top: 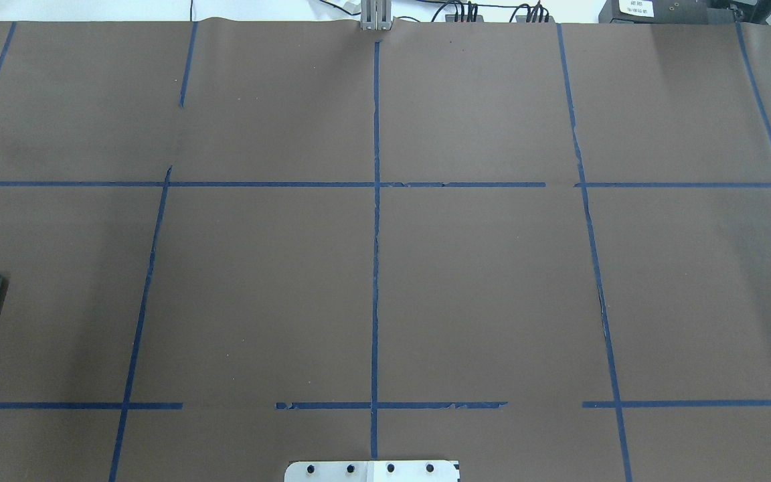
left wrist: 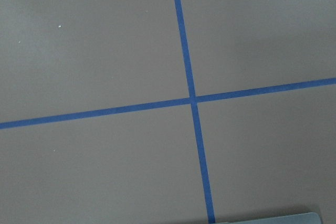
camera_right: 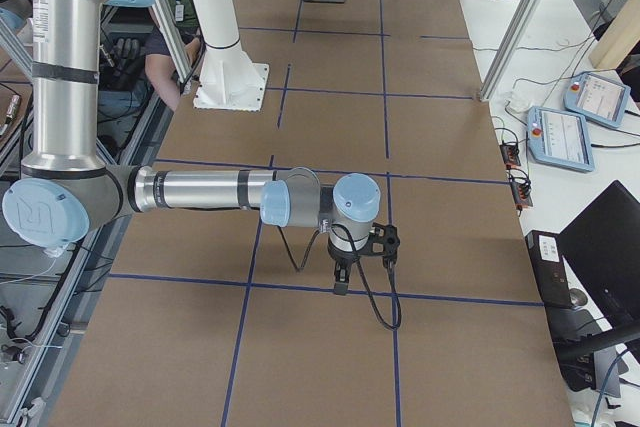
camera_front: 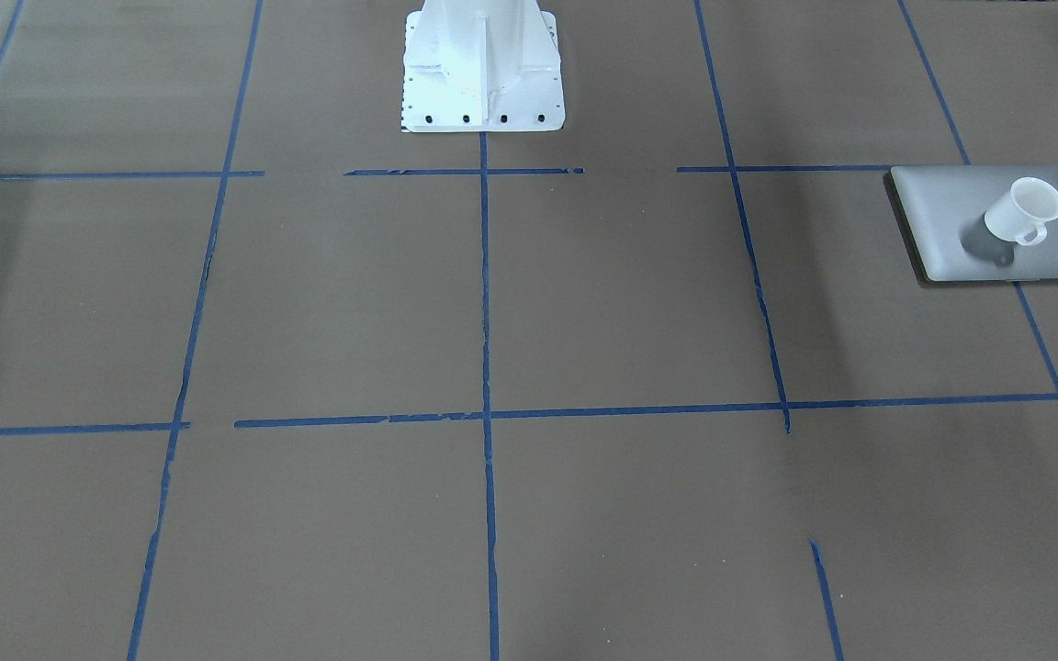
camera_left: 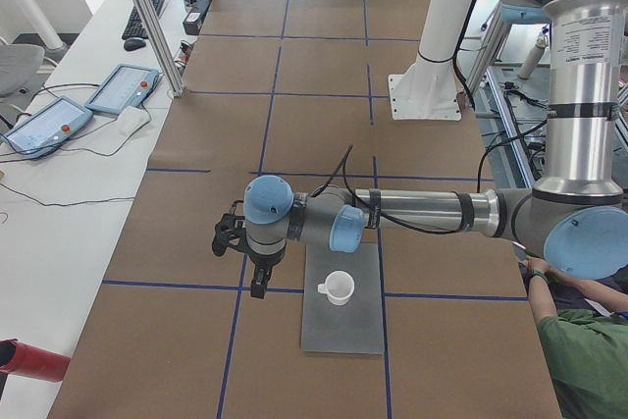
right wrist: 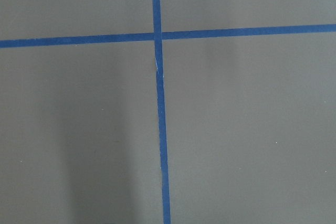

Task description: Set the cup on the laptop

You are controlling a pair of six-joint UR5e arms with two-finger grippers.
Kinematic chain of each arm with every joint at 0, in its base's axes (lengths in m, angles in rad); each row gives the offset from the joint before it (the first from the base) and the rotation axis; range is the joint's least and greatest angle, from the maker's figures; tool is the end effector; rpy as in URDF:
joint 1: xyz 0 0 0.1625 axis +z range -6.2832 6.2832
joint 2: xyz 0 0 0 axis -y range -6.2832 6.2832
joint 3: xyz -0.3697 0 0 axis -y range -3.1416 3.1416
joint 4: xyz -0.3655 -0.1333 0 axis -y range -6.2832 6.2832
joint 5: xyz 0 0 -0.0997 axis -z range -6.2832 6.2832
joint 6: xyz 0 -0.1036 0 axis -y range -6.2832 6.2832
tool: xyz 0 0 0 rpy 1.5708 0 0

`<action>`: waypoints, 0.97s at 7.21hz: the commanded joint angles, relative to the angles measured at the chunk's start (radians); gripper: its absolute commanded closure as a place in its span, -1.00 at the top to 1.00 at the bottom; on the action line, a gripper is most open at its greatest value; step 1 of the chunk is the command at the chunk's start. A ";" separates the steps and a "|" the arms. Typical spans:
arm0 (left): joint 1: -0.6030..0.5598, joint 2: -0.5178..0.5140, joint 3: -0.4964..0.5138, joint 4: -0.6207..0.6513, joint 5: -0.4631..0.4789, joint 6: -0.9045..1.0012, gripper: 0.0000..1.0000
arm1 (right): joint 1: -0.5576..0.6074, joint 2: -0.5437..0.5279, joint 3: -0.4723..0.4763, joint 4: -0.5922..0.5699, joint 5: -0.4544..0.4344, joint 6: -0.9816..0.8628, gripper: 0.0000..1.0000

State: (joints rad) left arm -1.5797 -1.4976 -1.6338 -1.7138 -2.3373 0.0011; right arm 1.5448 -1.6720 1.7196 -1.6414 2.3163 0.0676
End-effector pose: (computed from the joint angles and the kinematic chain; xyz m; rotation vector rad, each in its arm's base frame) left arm -0.0654 -0.4466 0.5957 0.1301 0.7647 0.0435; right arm 0.0519 -0.4272 0.5913 -0.0568 -0.7437 0.0482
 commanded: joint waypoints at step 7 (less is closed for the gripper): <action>-0.002 0.020 -0.107 0.244 -0.005 0.111 1.00 | 0.000 0.000 0.000 0.000 0.000 0.001 1.00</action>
State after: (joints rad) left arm -1.5817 -1.4787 -1.7453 -1.4713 -2.3410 0.0979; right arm 1.5447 -1.6720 1.7196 -1.6413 2.3163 0.0677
